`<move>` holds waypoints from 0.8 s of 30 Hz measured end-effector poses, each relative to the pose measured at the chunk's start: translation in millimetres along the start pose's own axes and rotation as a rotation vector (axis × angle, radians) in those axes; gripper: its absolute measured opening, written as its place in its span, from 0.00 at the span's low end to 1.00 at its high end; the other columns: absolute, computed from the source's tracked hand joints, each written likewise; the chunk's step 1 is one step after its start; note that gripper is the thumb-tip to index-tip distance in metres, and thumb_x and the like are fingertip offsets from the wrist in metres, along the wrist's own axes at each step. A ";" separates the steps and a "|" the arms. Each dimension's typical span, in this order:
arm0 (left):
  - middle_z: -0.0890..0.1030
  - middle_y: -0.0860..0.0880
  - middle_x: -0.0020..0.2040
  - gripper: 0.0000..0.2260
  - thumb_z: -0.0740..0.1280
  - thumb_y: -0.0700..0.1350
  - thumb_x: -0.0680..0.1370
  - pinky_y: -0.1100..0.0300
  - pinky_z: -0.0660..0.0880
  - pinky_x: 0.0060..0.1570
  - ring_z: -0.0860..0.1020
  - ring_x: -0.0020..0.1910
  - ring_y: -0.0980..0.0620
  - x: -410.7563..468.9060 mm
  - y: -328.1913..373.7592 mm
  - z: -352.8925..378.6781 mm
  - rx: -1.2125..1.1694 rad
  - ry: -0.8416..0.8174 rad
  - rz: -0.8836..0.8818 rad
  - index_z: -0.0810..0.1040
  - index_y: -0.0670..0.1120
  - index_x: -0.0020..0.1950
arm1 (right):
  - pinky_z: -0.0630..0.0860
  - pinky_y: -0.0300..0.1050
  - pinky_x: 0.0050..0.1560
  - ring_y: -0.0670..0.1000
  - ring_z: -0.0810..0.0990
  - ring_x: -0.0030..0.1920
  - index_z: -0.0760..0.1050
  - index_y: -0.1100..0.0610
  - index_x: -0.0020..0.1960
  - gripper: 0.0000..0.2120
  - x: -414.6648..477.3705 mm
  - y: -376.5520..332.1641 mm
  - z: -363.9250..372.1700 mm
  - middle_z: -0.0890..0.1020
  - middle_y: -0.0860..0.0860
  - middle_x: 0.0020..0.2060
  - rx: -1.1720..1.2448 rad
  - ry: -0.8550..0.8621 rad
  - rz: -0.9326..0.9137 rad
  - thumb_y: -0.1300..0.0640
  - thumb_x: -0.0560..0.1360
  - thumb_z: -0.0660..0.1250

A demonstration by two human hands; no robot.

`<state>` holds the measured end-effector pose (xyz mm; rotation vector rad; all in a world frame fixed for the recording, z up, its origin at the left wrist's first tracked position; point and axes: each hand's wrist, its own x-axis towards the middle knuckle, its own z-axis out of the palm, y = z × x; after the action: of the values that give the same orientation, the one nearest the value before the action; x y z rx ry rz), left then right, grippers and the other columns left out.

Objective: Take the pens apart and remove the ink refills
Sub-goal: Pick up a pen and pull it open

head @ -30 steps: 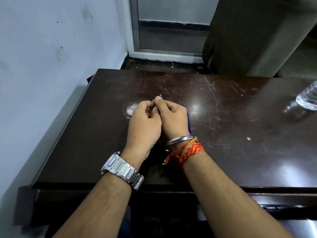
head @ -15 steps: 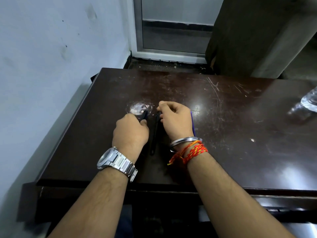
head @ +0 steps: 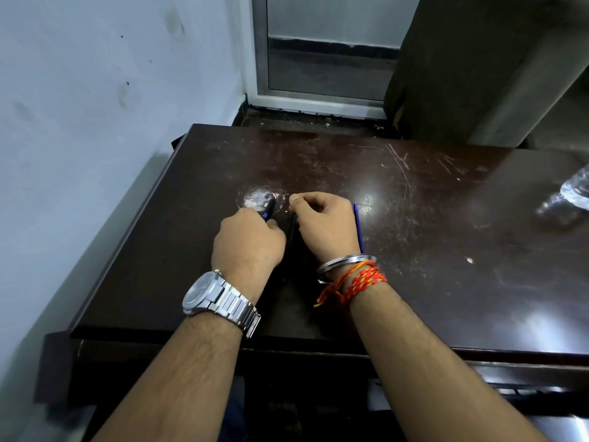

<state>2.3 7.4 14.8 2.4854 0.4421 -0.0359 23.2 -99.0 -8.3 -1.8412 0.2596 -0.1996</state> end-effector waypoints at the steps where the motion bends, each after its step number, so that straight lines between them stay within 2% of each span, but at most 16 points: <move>1: 0.80 0.40 0.50 0.15 0.63 0.53 0.79 0.54 0.71 0.41 0.80 0.50 0.37 -0.2 -0.3 -0.5 0.005 -0.021 -0.015 0.77 0.41 0.54 | 0.82 0.51 0.48 0.50 0.83 0.41 0.85 0.55 0.46 0.09 0.0 -0.1 0.1 0.85 0.49 0.37 -0.004 0.001 -0.004 0.52 0.75 0.69; 3: 0.78 0.42 0.46 0.16 0.62 0.55 0.79 0.54 0.71 0.41 0.80 0.48 0.38 -1.1 -0.7 -1.6 0.009 -0.058 -0.056 0.77 0.42 0.52 | 0.82 0.51 0.47 0.49 0.82 0.39 0.85 0.55 0.46 0.09 1.8 0.8 0.0 0.85 0.49 0.36 0.001 0.000 -0.004 0.52 0.75 0.69; 7: 0.74 0.44 0.44 0.10 0.59 0.50 0.77 0.55 0.70 0.42 0.75 0.43 0.41 -5.8 3.1 -4.4 -0.082 -0.012 -0.087 0.73 0.44 0.47 | 0.83 0.53 0.47 0.48 0.81 0.36 0.85 0.55 0.45 0.09 4.5 4.2 0.9 0.83 0.47 0.33 0.025 -0.004 0.002 0.51 0.74 0.69; 10: 0.79 0.43 0.45 0.12 0.59 0.46 0.77 0.59 0.71 0.36 0.78 0.43 0.41 -5.0 5.8 -3.3 -0.203 0.090 0.022 0.78 0.40 0.47 | 0.82 0.58 0.50 0.52 0.83 0.40 0.85 0.54 0.41 0.10 3.6 4.1 4.2 0.85 0.49 0.35 0.072 -0.052 0.022 0.48 0.72 0.69; 11: 0.80 0.44 0.43 0.11 0.60 0.45 0.78 0.66 0.68 0.31 0.78 0.42 0.44 -4.8 6.4 -2.4 -0.238 0.094 0.079 0.80 0.41 0.46 | 0.81 0.58 0.49 0.53 0.83 0.40 0.84 0.53 0.39 0.12 3.0 3.4 5.0 0.86 0.50 0.35 0.104 -0.087 0.040 0.45 0.70 0.69; 12: 0.80 0.47 0.40 0.10 0.61 0.43 0.78 0.70 0.66 0.27 0.77 0.39 0.47 -5.2 6.8 -1.1 -0.266 0.086 0.130 0.81 0.43 0.45 | 0.81 0.56 0.47 0.52 0.82 0.38 0.84 0.53 0.37 0.14 2.3 2.8 5.5 0.85 0.50 0.34 0.141 -0.126 0.059 0.43 0.69 0.69; 14: 0.80 0.50 0.37 0.08 0.63 0.42 0.78 0.70 0.66 0.25 0.77 0.37 0.51 -6.6 6.0 2.0 -0.309 0.072 0.206 0.82 0.45 0.45 | 0.77 0.50 0.42 0.48 0.79 0.33 0.85 0.53 0.36 0.15 0.8 1.8 5.8 0.83 0.48 0.29 0.213 -0.188 0.073 0.41 0.66 0.71; 18: 0.82 0.52 0.35 0.06 0.68 0.42 0.75 0.75 0.68 0.28 0.80 0.36 0.55 -8.6 2.9 3.2 -0.381 0.156 0.284 0.85 0.47 0.45 | 0.76 0.44 0.38 0.47 0.81 0.32 0.85 0.56 0.38 0.16 0.3 1.9 3.8 0.85 0.49 0.30 0.338 -0.234 0.030 0.43 0.64 0.76; 21: 0.81 0.57 0.30 0.04 0.71 0.42 0.73 0.79 0.67 0.29 0.79 0.32 0.64 -9.2 3.5 0.1 -0.421 0.222 0.314 0.86 0.48 0.42 | 0.82 0.54 0.47 0.54 0.86 0.40 0.85 0.57 0.40 0.13 0.5 0.8 1.6 0.87 0.56 0.37 0.366 -0.216 -0.039 0.47 0.66 0.77; 24: 0.77 0.59 0.24 0.06 0.75 0.43 0.72 0.79 0.67 0.29 0.78 0.30 0.71 -10.6 3.8 -0.2 -0.445 0.229 0.298 0.83 0.49 0.34 | 0.82 0.55 0.46 0.54 0.85 0.39 0.84 0.56 0.38 0.09 1.2 0.4 0.4 0.87 0.56 0.36 0.362 -0.135 -0.069 0.51 0.68 0.77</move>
<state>-6.5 1.4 18.4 2.0933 0.1442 0.4246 24.4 -99.0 -8.8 -1.4969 0.0596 -0.1573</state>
